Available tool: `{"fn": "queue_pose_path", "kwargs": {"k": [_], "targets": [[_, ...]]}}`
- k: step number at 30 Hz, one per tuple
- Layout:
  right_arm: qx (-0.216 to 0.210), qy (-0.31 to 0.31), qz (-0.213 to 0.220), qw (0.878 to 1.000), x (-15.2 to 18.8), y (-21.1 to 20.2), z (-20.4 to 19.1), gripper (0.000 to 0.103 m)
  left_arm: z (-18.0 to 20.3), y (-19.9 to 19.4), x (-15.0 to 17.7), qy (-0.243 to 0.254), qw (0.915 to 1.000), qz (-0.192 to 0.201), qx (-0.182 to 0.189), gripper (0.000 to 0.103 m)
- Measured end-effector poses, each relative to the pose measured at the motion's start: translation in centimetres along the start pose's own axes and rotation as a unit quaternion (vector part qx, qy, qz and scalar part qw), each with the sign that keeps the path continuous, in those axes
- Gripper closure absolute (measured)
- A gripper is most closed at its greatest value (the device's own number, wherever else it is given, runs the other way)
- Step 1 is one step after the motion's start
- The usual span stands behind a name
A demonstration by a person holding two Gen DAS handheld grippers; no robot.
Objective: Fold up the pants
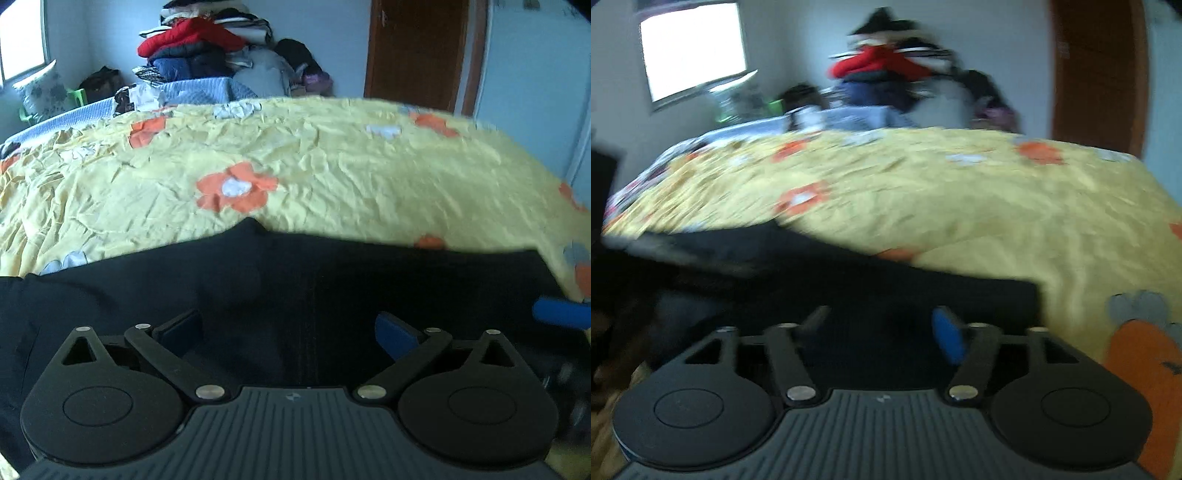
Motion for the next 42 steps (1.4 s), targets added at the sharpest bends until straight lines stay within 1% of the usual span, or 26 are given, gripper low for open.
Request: {"fn": "queue_pose_path", "kwargs": {"k": [2, 3, 5, 8, 10, 13, 14, 16, 18, 20, 21, 25, 27, 30, 34, 38, 42], "targets": [[0.000, -0.016, -0.030, 0.999, 1.2, 1.1, -1.1, 0.035, 0.1, 0.4, 0.4, 0.014, 0.9997, -0.014, -0.011, 0.002], [0.013, -0.021, -0.033, 0.999, 1.5, 1.4, -1.4, 0.035, -0.1, 0.0, 0.7, 0.013, 0.9997, -0.009, -0.016, 0.002], [0.027, -0.012, -0.029, 0.999, 1.1, 1.1, -1.9, 0.034, -0.7, -1.0, 1.2, 0.012, 0.9996, 0.008, -0.025, 0.002], [-0.003, 0.004, -0.002, 1.000, 0.2, 0.5, -2.6, 0.034, -2.1, -2.0, 1.6, 0.009, 0.9988, 0.017, -0.044, 0.002], [-0.007, 0.000, -0.009, 1.000, 0.1, 0.6, -3.5, 0.034, -3.2, -2.6, 1.7, -0.002, 0.9981, 0.022, -0.057, 0.002], [0.009, -0.028, -0.037, 0.999, 0.6, 2.2, -4.9, 0.034, -5.2, -3.7, 2.2, -0.019, 0.9969, 0.023, -0.072, 0.002], [0.021, -0.034, -0.041, 0.998, 0.9, 2.5, -5.3, 0.034, -6.0, -4.1, 2.4, -0.023, 0.9963, 0.023, -0.079, 0.002], [0.033, -0.030, -0.028, 0.999, 1.0, 2.0, -5.8, 0.034, -7.2, -4.9, 2.8, -0.026, 0.9949, 0.028, -0.093, 0.002], [0.016, -0.004, -0.007, 1.000, 0.7, 1.1, -6.1, 0.034, -8.4, -5.6, 3.2, -0.031, 0.9937, 0.030, -0.104, 0.002], [-0.002, 0.011, -0.001, 1.000, 0.4, 0.6, -6.7, 0.034, -9.5, -6.3, 3.5, -0.039, 0.9930, 0.032, -0.107, 0.002], [-0.004, 0.007, -0.006, 1.000, 0.3, 0.7, -7.1, 0.034, -10.1, -6.6, 3.6, -0.044, 0.9925, 0.033, -0.109, 0.001], [0.018, -0.039, -0.039, 0.998, 1.0, 1.8, -8.9, 0.034, -11.8, -7.8, 4.2, -0.054, 0.9907, 0.036, -0.120, 0.001], [0.021, -0.036, -0.025, 0.999, 1.1, 1.0, -9.4, 0.034, -12.5, -8.3, 4.4, -0.056, 0.9894, 0.041, -0.128, 0.001], [-0.013, -0.022, 0.004, 1.000, 0.0, -0.6, -10.5, 0.034, -13.5, -8.7, 4.7, -0.064, 0.9876, 0.041, -0.138, 0.001], [-0.022, -0.061, 0.029, 0.997, -1.1, -1.6, -13.6, 0.034, -15.0, -9.2, 5.3, -0.075, 0.9851, 0.040, -0.149, 0.001], [-0.056, -0.084, 0.033, 0.994, -1.3, -1.3, -16.7, 0.034, -16.3, -9.5, 5.9, -0.080, 0.9832, 0.034, -0.161, 0.001], [-0.072, -0.117, 0.029, 0.990, -1.1, -0.7, -19.5, 0.034, -17.5, -9.9, 6.4, -0.087, 0.9806, 0.034, -0.172, 0.001]]}}
Point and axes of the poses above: each gripper's, at about its wrist camera, not at the fingertips, and y roughly the way its jaws point, z to its right, x to its underside, the point moved 2 cm from there along y, roughly the way its jaws point, and after that the axes turned 5 degrees about x, right-handed, at the moved point
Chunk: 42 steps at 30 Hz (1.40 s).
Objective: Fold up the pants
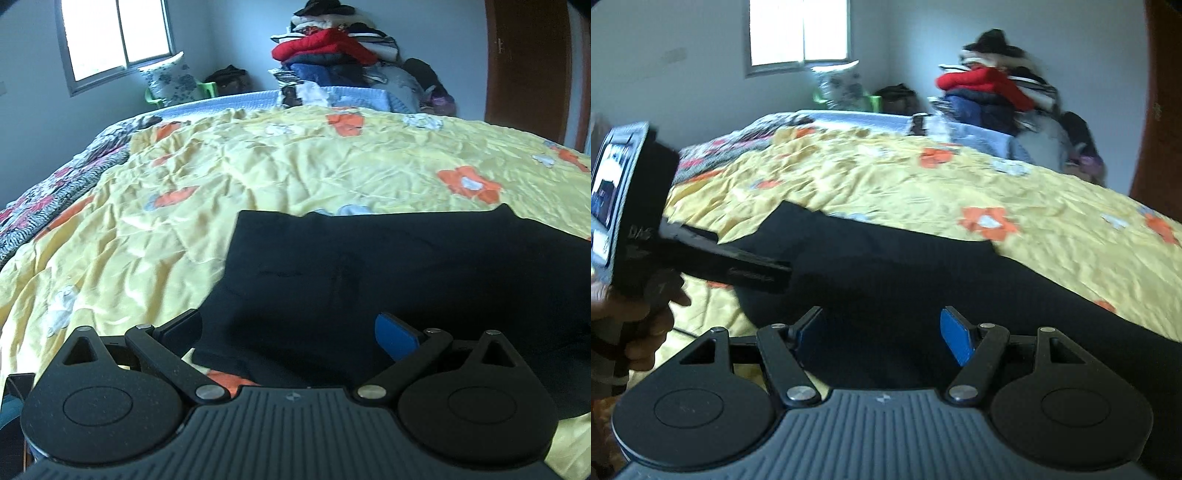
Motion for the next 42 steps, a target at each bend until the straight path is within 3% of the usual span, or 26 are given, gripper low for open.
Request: {"fn": "queue_pose_path", "kwargs": {"k": [7, 16, 20, 23, 28, 30, 33, 36, 39, 42], "targets": [[-0.012, -0.059, 0.004, 0.998, -0.6, 1.0, -3.5, 0.034, -1.4, 0.5, 0.3, -0.010, 0.9999, -0.007, -0.009, 0.001], [-0.016, -0.056, -0.005, 0.998, -0.3, 1.6, -4.2, 0.034, -1.9, 0.4, 0.4, -0.011, 0.9999, -0.007, -0.010, 0.001], [0.029, -0.049, 0.003, 0.998, 0.4, 1.2, -2.5, 0.034, -1.5, -0.3, 0.2, -0.010, 0.9998, 0.006, 0.014, 0.001], [0.079, -0.018, 0.009, 0.997, 1.2, 0.5, 0.9, 0.034, -0.4, -1.0, -0.2, -0.005, 0.9988, 0.021, 0.045, 0.001], [0.133, 0.050, -0.023, 0.990, 3.3, 0.6, 6.7, 0.033, 0.8, -0.8, -0.4, 0.001, 0.9986, 0.018, 0.050, 0.001], [0.129, 0.034, -0.070, 0.989, 4.6, 2.1, 7.3, 0.032, 0.5, -0.3, -0.4, -0.004, 0.9990, 0.010, 0.043, 0.002], [0.127, 0.060, -0.041, 0.989, 4.8, 1.2, 7.5, 0.032, -0.9, -0.4, -0.2, -0.020, 0.9985, 0.006, 0.051, 0.001], [0.111, 0.031, -0.012, 0.993, 3.5, 0.5, 5.7, 0.031, -3.0, -0.9, -0.2, -0.043, 0.9976, 0.015, 0.052, 0.001], [0.036, -0.012, 0.010, 0.999, 1.7, 1.0, 1.5, 0.031, -5.4, -1.2, -0.4, -0.072, 0.9969, 0.019, 0.026, 0.001], [-0.032, -0.074, 0.010, 0.997, 0.6, 2.7, -3.4, 0.031, -8.3, -1.2, -0.6, -0.112, 0.9935, 0.007, 0.021, 0.001]]}}
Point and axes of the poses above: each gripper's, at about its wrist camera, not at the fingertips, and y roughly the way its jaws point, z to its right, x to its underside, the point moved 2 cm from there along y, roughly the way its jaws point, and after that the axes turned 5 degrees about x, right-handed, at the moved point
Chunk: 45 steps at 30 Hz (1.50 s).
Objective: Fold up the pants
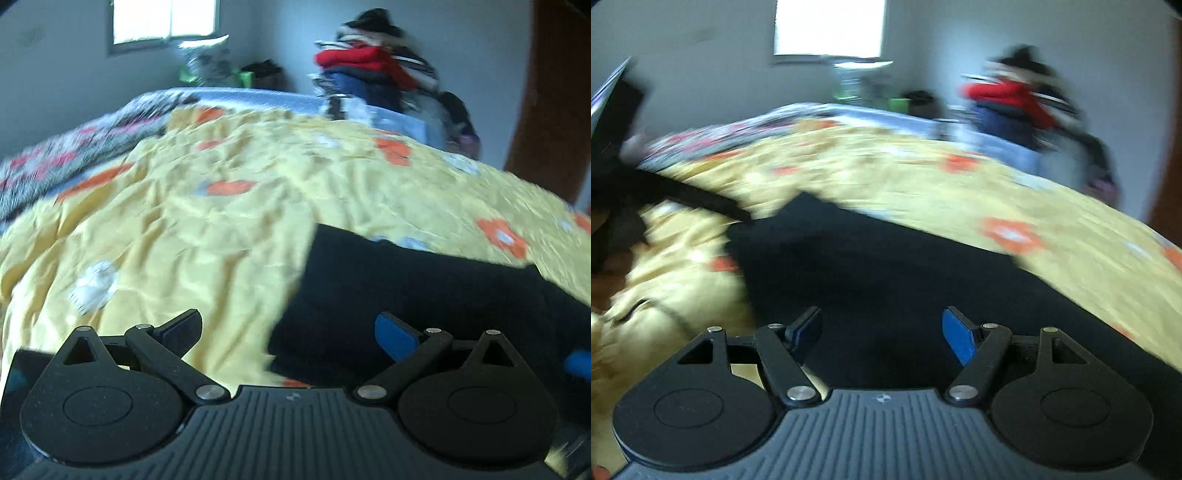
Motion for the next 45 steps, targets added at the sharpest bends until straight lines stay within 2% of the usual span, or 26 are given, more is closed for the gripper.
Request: {"fn": "queue_pose_path", "kwargs": {"k": [3, 5, 10, 13, 15, 17, 19, 20, 21, 22, 24, 25, 27, 28, 30, 32, 33, 35, 37, 38, 39, 41, 43, 45], "targets": [[-0.023, -0.080, 0.013, 0.996, -1.3, 1.4, -4.6, 0.032, -2.8, 0.1, -0.4, -0.057, 0.9981, -0.016, 0.014, 0.002], [-0.015, -0.146, 0.026, 0.989, -1.9, 2.6, -7.4, 0.032, -4.5, 0.3, -0.5, -0.100, 0.9941, -0.033, 0.028, 0.002], [0.010, -0.265, 0.023, 0.964, -1.4, 5.2, -12.2, 0.032, -6.9, 1.2, -0.3, -0.182, 0.9753, -0.070, 0.104, 0.002], [0.055, -0.333, 0.034, 0.941, -0.8, 6.6, -14.0, 0.033, -7.0, 1.9, -0.1, -0.201, 0.9660, -0.085, 0.139, 0.002], [0.074, -0.365, 0.046, 0.927, -0.7, 7.5, -14.6, 0.041, -6.8, 2.4, 0.0, -0.214, 0.9580, -0.095, 0.165, 0.002], [0.072, -0.385, 0.047, 0.919, -0.6, 8.5, -15.0, 0.066, -6.8, 3.0, 0.3, -0.235, 0.9456, -0.110, 0.196, 0.002], [0.062, -0.399, 0.051, 0.913, -0.5, 9.3, -15.5, 0.081, -6.7, 3.7, 0.5, -0.259, 0.9309, -0.122, 0.227, 0.002], [0.058, -0.403, 0.055, 0.912, -0.4, 9.4, -15.6, 0.085, -6.6, 4.1, 0.6, -0.268, 0.9241, -0.128, 0.241, 0.002], [0.053, -0.396, 0.059, 0.915, -0.5, 9.5, -15.4, 0.086, -6.4, 4.4, 0.7, -0.275, 0.9163, -0.134, 0.259, 0.002], [0.044, -0.374, 0.062, 0.924, -1.0, 9.3, -14.9, 0.090, -6.2, 4.8, 0.7, -0.281, 0.9098, -0.139, 0.273, 0.002], [0.007, -0.278, 0.062, 0.958, -2.8, 8.5, -12.7, 0.091, -5.6, 5.7, 0.9, -0.294, 0.8975, -0.148, 0.294, 0.001], [-0.012, -0.230, 0.062, 0.971, -3.7, 8.2, -11.3, 0.091, -5.2, 6.3, 0.9, -0.302, 0.8914, -0.151, 0.303, 0.002], [-0.032, -0.158, 0.066, 0.985, -5.1, 7.6, -8.9, 0.091, -4.5, 7.7, 0.7, -0.324, 0.8808, -0.147, 0.312, 0.002], [-0.040, -0.132, 0.066, 0.988, -5.6, 7.4, -7.8, 0.091, -4.2, 8.5, 0.5, -0.335, 0.8762, -0.144, 0.315, 0.006], [-0.051, -0.093, 0.065, 0.992, -6.1, 7.3, -6.3, 0.091, -3.6, 9.7, 0.2, -0.355, 0.8693, -0.142, 0.313, 0.018], [-0.070, -0.059, 0.046, 0.995, -6.2, 7.2, -4.8, 0.091, -3.1, 10.9, 0.0, -0.365, 0.8627, -0.149, 0.316, 0.062], [-0.094, -0.050, 0.032, 0.994, -6.2, 7.1, -4.6, 0.091, -2.9, 11.5, 0.0, -0.371, 0.8599, -0.160, 0.313, 0.069], [-0.139, -0.022, 0.030, 0.990, -6.1, 6.1, -3.4, 0.091, -3.1, 12.0, 0.1, -0.374, 0.8635, -0.168, 0.294, 0.085], [-0.160, 0.027, 0.037, 0.986, -6.1, 5.4, -1.2, 0.091, -3.0, 11.7, 0.3, -0.364, 0.8719, -0.156, 0.288, 0.086], [-0.160, 0.058, 0.041, 0.985, -6.2, 5.5, 0.2, 0.091, -2.7, 11.3, 0.2, -0.354, 0.8797, -0.145, 0.282, 0.087], [-0.155, 0.091, 0.042, 0.983, -6.0, 5.8, 1.4, 0.091, -2.5, 10.8, 0.1, -0.339, 0.8896, -0.134, 0.275, 0.087], [-0.121, 0.133, 0.017, 0.984, -5.6, 7.5, 3.0, 0.091, -1.1, 9.4, -0.4, -0.286, 0.9191, -0.104, 0.250, 0.089], [-0.084, 0.117, -0.012, 0.990, -5.2, 9.2, 3.0, 0.091, 0.6, 7.4, -1.1, -0.227, 0.9449, -0.068, 0.226, 0.089], [-0.079, 0.118, -0.004, 0.990, -5.2, 9.4, 2.7, 0.091, 2.4, 4.6, -1.8, -0.166, 0.9626, -0.023, 0.213, 0.089]]}}
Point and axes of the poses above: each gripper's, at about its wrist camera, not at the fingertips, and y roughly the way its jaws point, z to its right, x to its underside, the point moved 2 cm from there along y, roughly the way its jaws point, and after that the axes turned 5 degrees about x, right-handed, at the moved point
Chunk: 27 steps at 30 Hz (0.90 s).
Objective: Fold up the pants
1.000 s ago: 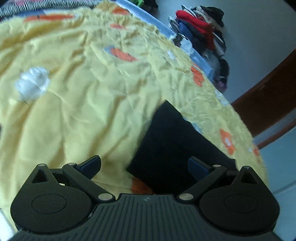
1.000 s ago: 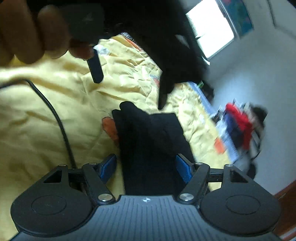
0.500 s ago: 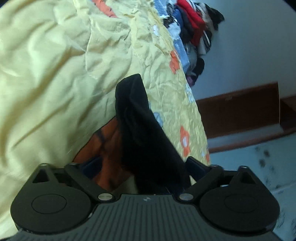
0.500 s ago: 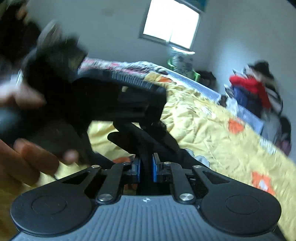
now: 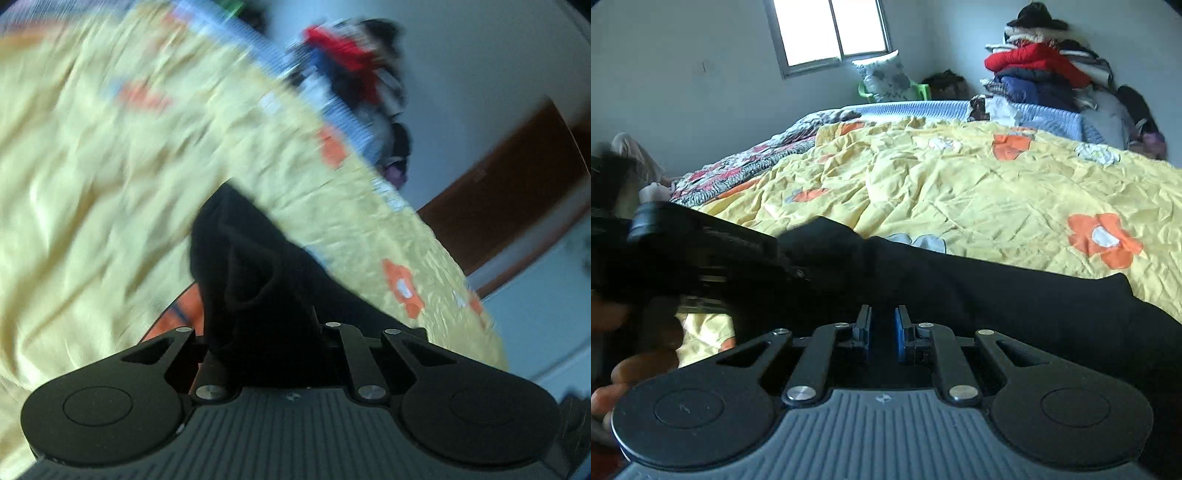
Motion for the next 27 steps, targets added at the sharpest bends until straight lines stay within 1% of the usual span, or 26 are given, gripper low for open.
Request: {"fn": "queue_pose_path", "kwargs": {"k": [2, 3, 7, 9, 12, 15, 17, 22, 27], "targets": [[-0.022, 0.024, 0.021, 0.999, 0.3, -1.2, -0.4, 0.091, 2.8, -1.5, 0.5, 0.056, 0.9981, 0.027, -0.001, 0.089], [-0.030, 0.033, 0.033, 0.998, 0.2, -2.2, 0.0, 0.091, 4.3, -2.1, 0.9, 0.080, 0.9961, 0.037, 0.002, 0.089], [-0.037, 0.056, 0.071, 0.995, -0.4, -4.5, 1.0, 0.091, 9.7, -2.7, 2.0, 0.148, 0.9873, 0.057, 0.012, 0.089], [-0.032, 0.068, 0.089, 0.993, -0.2, -6.3, 1.8, 0.090, 12.4, -2.5, 3.0, 0.176, 0.9823, 0.058, 0.025, 0.089], [-0.009, 0.086, 0.112, 0.990, 0.6, -9.5, 4.2, 0.090, 15.9, -1.5, 4.8, 0.205, 0.9766, 0.044, 0.048, 0.089], [0.009, 0.118, 0.124, 0.985, 1.9, -12.3, 7.1, 0.090, 19.6, -0.1, 7.1, 0.230, 0.9702, 0.026, 0.070, 0.088], [0.020, 0.143, 0.131, 0.981, 3.0, -13.9, 9.3, 0.091, 21.8, 0.9, 9.1, 0.253, 0.9641, 0.015, 0.080, 0.088], [0.053, 0.199, 0.138, 0.969, 6.3, -17.4, 14.8, 0.090, 26.0, 4.5, 13.3, 0.279, 0.9544, -0.023, 0.104, 0.088], [0.088, 0.226, 0.133, 0.961, 8.9, -19.9, 18.7, 0.090, 28.7, 7.7, 16.6, 0.298, 0.9457, -0.055, 0.117, 0.088]]}}
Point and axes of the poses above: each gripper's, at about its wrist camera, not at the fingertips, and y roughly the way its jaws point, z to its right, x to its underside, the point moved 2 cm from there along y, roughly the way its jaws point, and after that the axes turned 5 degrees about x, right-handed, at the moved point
